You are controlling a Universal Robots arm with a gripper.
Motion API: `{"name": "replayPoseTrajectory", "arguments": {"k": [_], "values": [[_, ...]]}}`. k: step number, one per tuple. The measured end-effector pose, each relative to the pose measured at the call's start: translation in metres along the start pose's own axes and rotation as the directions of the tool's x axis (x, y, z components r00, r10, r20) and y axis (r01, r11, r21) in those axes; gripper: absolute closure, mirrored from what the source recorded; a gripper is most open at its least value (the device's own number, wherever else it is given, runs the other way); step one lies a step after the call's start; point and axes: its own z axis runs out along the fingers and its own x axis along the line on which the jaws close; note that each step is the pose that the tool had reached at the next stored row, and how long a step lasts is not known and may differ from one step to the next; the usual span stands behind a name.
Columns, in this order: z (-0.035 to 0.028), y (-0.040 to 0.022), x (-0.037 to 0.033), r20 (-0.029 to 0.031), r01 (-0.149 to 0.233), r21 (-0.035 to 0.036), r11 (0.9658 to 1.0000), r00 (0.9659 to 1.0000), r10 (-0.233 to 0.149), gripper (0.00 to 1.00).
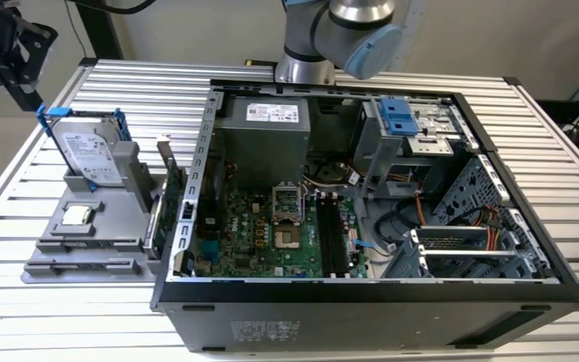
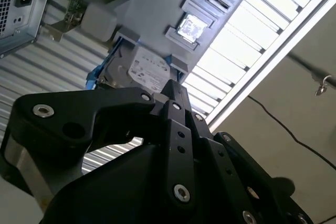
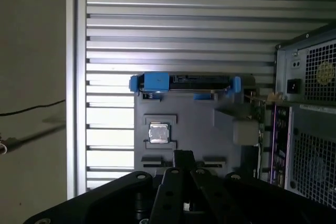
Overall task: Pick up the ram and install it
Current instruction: 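Reach for the ram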
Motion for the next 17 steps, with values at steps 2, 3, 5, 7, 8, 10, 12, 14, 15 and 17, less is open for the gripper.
{"name": "replayPoseTrajectory", "arguments": {"k": [2, 3, 5, 7, 8, 10, 12, 14, 15, 17], "values": [[0.0000, -0.0036, 0.0000, -0.0001, 0.000, 0.0000, 1.0000, 1.0000, 0.000, 1.00], [-0.0001, -0.0054, 0.0000, -0.0001, 0.000, 0.0000, 1.0000, 1.0000, 0.000, 1.00], [-0.0001, -0.0100, 0.0000, 0.0000, 0.000, 0.0000, 1.0000, 1.0000, 0.000, 1.00], [-0.0002, -0.0143, 0.0000, -0.0001, 0.000, 0.0000, 1.0000, 1.0000, 0.000, 1.00], [-0.0001, -0.0164, 0.0000, 0.0000, 0.000, 0.0000, 1.0000, 1.0000, 0.000, 1.00], [-0.0002, -0.0208, 0.0001, -0.0001, 0.000, 0.0000, 1.0000, 1.0000, 0.000, 1.00], [-0.0002, -0.0252, 0.0001, -0.0001, 0.000, 0.0000, 1.0000, 1.0000, 0.000, 1.00], [-0.0002, -0.0298, 0.0001, -0.0001, 0.000, 0.0000, 1.0000, 1.0000, 0.000, 1.00], [-0.0003, -0.0321, 0.0001, -0.0001, 0.000, 0.0001, 1.0000, 1.0000, 0.000, 1.00], [-0.0004, -0.0370, 0.0001, -0.0001, 0.000, 0.0000, 1.0000, 1.0000, 0.000, 1.00]]}}
